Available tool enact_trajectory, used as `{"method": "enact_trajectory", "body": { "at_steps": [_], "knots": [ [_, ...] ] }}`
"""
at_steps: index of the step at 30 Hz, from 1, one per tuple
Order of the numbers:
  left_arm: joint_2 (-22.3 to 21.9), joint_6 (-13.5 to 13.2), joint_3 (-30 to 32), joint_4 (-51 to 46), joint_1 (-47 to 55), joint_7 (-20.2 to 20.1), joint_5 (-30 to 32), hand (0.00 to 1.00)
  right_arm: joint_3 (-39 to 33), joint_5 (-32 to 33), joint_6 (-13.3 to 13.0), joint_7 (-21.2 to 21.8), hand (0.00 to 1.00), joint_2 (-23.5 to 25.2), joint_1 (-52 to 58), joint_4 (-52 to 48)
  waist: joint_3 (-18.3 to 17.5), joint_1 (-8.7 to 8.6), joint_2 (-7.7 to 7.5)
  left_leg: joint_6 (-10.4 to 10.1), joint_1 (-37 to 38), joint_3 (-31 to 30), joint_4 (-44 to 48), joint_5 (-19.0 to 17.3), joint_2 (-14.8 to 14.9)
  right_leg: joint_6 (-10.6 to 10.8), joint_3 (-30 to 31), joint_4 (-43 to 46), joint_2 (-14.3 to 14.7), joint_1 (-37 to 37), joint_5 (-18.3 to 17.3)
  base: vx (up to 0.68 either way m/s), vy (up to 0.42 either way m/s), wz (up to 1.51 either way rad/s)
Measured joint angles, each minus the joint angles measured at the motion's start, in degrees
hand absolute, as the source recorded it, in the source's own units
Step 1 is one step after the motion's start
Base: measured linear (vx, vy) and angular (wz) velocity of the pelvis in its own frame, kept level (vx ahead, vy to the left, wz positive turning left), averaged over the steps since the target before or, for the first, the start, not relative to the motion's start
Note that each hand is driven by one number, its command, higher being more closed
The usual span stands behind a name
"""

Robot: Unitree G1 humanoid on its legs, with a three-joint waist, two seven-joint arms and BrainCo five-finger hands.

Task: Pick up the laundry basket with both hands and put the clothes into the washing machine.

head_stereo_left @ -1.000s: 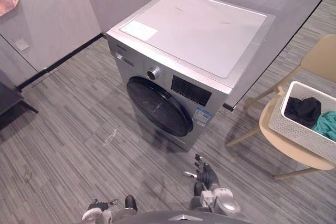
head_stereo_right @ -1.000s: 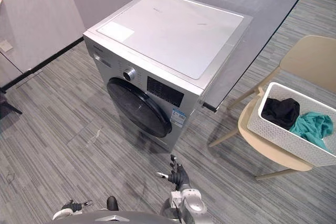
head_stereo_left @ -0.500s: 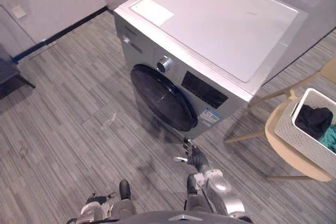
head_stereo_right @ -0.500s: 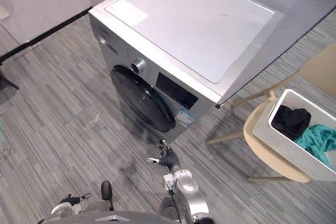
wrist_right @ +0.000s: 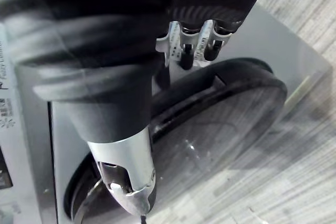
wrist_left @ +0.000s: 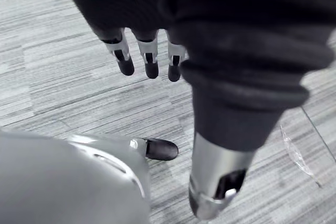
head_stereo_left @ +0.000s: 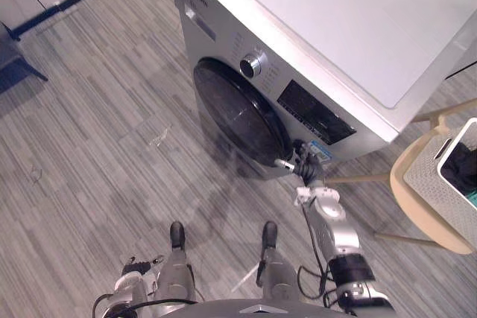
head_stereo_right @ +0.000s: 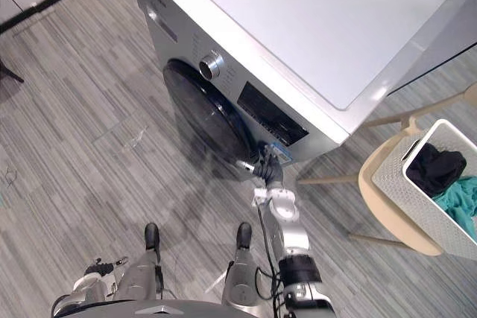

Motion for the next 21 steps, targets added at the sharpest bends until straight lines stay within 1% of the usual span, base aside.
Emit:
{"method": "enact_trajectory", "body": {
  "at_steps": [1, 2, 3, 4, 5, 7, 9, 10, 11, 13, 15, 17, 19, 20, 21],
  "knots": [
    [0.1, 0.0, -0.2, 0.0, -0.6, 0.0, -0.7, 0.0, 0.3, 0.5, 0.1, -0.5, 0.0, -0.6, -2.5, 0.6, 1.0, 0.03, 0.35, 0.1, -1.0, -0.4, 0.0, 0.3, 0.0, -0.1, -0.2, 0.0, 0.0, -0.6, 0.2, -0.04, -0.002, 0.1],
    [0.1, -0.1, -0.2, -0.1, -0.7, 0.0, -0.8, 0.0, 0.4, 0.5, 0.1, -0.9, 0.0, -0.6, -3.3, 0.7, 1.3, 0.19, 0.46, 0.0, -1.5, -0.6, 0.0, 0.5, 0.0, -0.1, -0.3, 0.1, 0.0, -1.0, 0.3, -0.05, -0.001, 0.1],
    [0.1, -0.2, -0.3, -0.1, -1.3, 0.0, -1.4, 0.0, 0.6, 0.5, 0.2, -1.4, 0.0, -0.6, -5.2, 0.7, 2.3, 0.76, 0.75, 0.1, -2.1, -0.6, 0.0, 0.7, 0.0, -0.2, -0.2, 0.3, -0.1, -1.7, 0.4, -0.05, 0.002, 0.04],
    [0.0, -0.2, -0.6, -0.1, -1.7, 0.0, -1.6, 0.0, 0.8, 0.5, 0.3, -2.0, 0.0, -0.6, -6.5, 0.7, 2.8, 0.92, 0.94, 0.1, -2.4, -0.7, 0.0, 0.9, 0.0, -0.2, -0.3, 0.6, -0.1, -2.1, 0.4, -0.06, 0.002, 0.08],
    [0.1, -0.3, -1.3, -0.6, -2.0, 0.0, -1.6, 0.0, 0.9, 0.4, 0.4, -3.8, 0.0, -0.5, -8.1, 1.5, 4.1, 0.98, 1.34, 0.3, -2.9, -1.1, 0.0, 1.2, -0.1, -0.2, -0.5, 0.9, -0.2, -2.5, 0.4, -0.07, 0.007, 0.1],
    [0.2, -0.5, -2.6, -2.0, -2.1, 0.2, -1.9, 0.0, 0.9, 0.4, 0.4, -4.8, 0.0, -0.6, -11.5, 4.3, 4.9, 1.32, 1.59, 0.3, -4.3, -1.4, 0.0, 1.7, -0.1, -0.3, -0.4, 1.5, -0.2, -4.0, 0.6, -0.08, 0.008, 0.08],
    [0.1, -1.1, -4.3, -2.4, -3.0, 0.2, -3.3, 0.0, 2.0, 0.5, 0.3, -6.3, 0.0, -0.8, -16.7, 7.5, 6.4, 1.58, 2.59, 0.4, -5.5, -1.8, 0.0, 2.4, -0.1, -0.4, -0.7, 1.5, -0.2, -5.0, 1.0, -0.08, 0.008, 0.08],
    [0.1, -1.2, -4.8, -2.4, -3.1, 0.2, -3.6, 0.0, 2.7, 0.4, 0.3, -6.1, 0.0, -1.0, -17.8, 8.2, 6.5, 1.72, 2.81, 0.4, -5.9, -1.9, 0.0, 2.6, -0.1, -0.4, -0.7, 1.5, -0.2, -5.3, 1.2, -0.08, 0.008, 0.01],
    [0.1, -1.2, -5.2, -2.4, -3.3, 0.2, -4.1, 0.0, 4.6, 0.5, -0.4, -5.6, 0.0, -1.4, -19.1, 9.2, 6.6, 1.82, 3.06, 0.4, -6.5, -1.9, 0.0, 2.8, -0.1, -0.5, -0.6, 1.6, -0.2, -6.1, 1.3, -0.05, 0.004, -0.01],
    [0.1, -1.3, -5.8, -2.4, -3.6, 0.4, -4.5, 0.0, 7.2, 0.5, -0.6, -5.4, 0.0, -1.3, -19.1, 9.2, 6.7, 1.6, 3.25, 0.4, -6.8, -2.2, 0.0, 3.0, -0.1, -0.4, -0.8, 1.6, -0.2, -6.2, 1.4, -0.03, 0.001, 0.02],
    [-0.3, -1.7, -6.6, -2.5, -4.2, 0.9, -5.0, 0.0, 9.1, 0.4, -0.6, -5.0, 0.0, -1.3, -18.9, 9.2, 6.8, 1.6, 3.3, 0.5, -7.0, -2.5, 0.0, 3.1, -0.1, -0.4, -1.0, 1.6, -0.2, -6.2, 1.4, -0.03, 0.0, 0.07],
    [-1.0, -1.7, -6.9, -2.5, -4.7, 1.1, -5.4, 0.0, 12.6, 0.5, -1.0, -4.2, 0.0, -1.2, -18.3, 9.0, 6.8, 1.6, 3.3, 0.5, -7.2, -3.2, 0.0, 3.1, -0.1, -0.4, -1.6, 1.8, -0.2, -6.1, 1.4, -0.02, -0.003, 0.09],
    [-1.5, -1.7, -6.8, -2.4, -5.2, 1.2, -5.6, 0.0, 18.6, 0.6, -1.0, -4.3, 0.0, -1.1, -16.1, 7.5, 6.7, 1.59, 3.28, 0.4, -7.8, -3.8, 1.4, 2.8, 0.1, -0.6, -2.1, 2.6, -0.2, -6.0, 0.8, 0.0, -0.005, 0.12],
    [-1.5, -1.7, -6.7, -2.4, -5.2, 1.3, -5.5, 0.0, 19.9, 1.1, -1.0, -3.7, 0.0, -1.1, -15.2, 6.7, 6.7, 1.63, 3.28, 0.4, -7.9, -3.9, 1.7, 2.6, 0.1, -0.6, -2.2, 2.8, -0.2, -6.0, 0.7, 0.0, -0.012, 0.09],
    [-1.5, -1.6, -6.5, -2.4, -5.2, 1.5, -5.5, 0.0, 23.5, 1.3, -0.6, -1.9, 0.0, -1.1, -14.5, 6.4, 6.7, 1.7, 3.28, 0.3, -7.9, -4.0, 2.1, 2.5, 0.3, -0.6, -2.2, 3.2, -0.1, -6.0, 0.5, 0.0, -0.017, 0.05]
  ]
}}
